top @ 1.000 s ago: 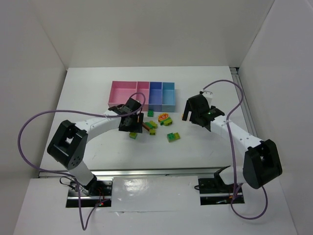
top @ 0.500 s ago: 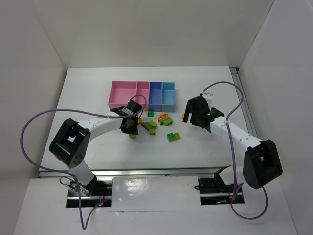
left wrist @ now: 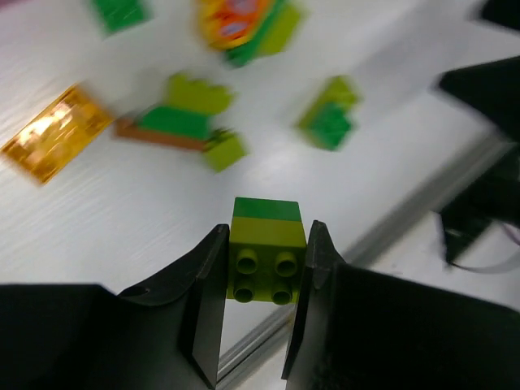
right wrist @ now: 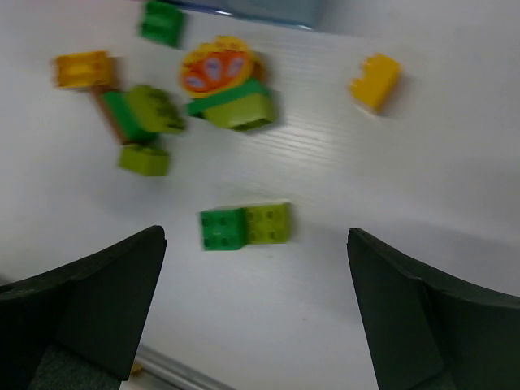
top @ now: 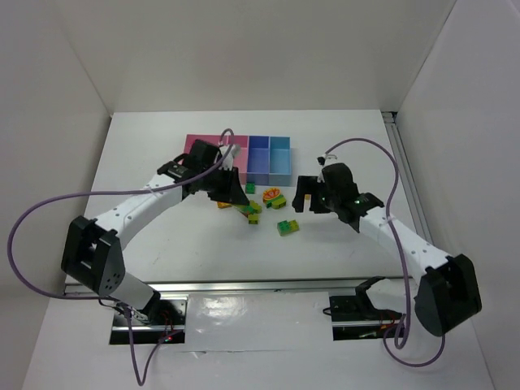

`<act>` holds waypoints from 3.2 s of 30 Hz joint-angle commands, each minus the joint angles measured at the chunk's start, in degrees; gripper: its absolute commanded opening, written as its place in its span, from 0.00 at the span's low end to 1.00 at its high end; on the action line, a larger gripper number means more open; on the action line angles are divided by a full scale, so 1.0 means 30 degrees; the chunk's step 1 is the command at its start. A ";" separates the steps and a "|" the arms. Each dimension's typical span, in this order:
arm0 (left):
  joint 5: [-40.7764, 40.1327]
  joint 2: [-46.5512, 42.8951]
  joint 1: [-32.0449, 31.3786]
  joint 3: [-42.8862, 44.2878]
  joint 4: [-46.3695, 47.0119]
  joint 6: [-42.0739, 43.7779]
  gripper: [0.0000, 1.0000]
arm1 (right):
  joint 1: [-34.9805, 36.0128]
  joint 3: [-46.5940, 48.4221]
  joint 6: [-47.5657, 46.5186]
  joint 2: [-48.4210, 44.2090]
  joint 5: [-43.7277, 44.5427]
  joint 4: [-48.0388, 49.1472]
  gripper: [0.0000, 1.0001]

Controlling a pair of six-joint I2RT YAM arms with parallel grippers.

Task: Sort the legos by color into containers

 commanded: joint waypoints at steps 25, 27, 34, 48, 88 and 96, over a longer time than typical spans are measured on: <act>1.4609 0.3373 0.2202 0.3858 0.5115 -0.5888 0.00 | 0.4564 0.4281 -0.7179 -0.2261 -0.4075 0.1334 0.87; 1.4228 0.3373 0.2202 0.3858 0.4707 -0.5685 0.00 | 0.5033 0.4281 -0.7587 -0.1531 -0.3284 0.1601 0.86; 1.4051 0.3549 0.2202 0.4415 0.3738 -0.5331 0.00 | 0.6674 0.5482 -0.8497 0.0346 -0.1788 0.1891 0.74; 1.3875 0.3109 0.2202 0.3536 0.4088 -0.5154 0.00 | 0.6676 0.5482 -0.8087 0.0757 -0.2194 0.3152 0.48; 1.2877 0.3783 0.2583 0.3419 0.4090 -0.5566 0.00 | 0.6852 0.2172 -0.5245 -0.1880 -0.0406 0.4324 0.00; 1.3054 0.3959 0.2759 0.3595 0.3914 -0.5185 0.00 | 0.6852 0.3401 -0.6092 -0.0038 -0.1786 0.4326 0.80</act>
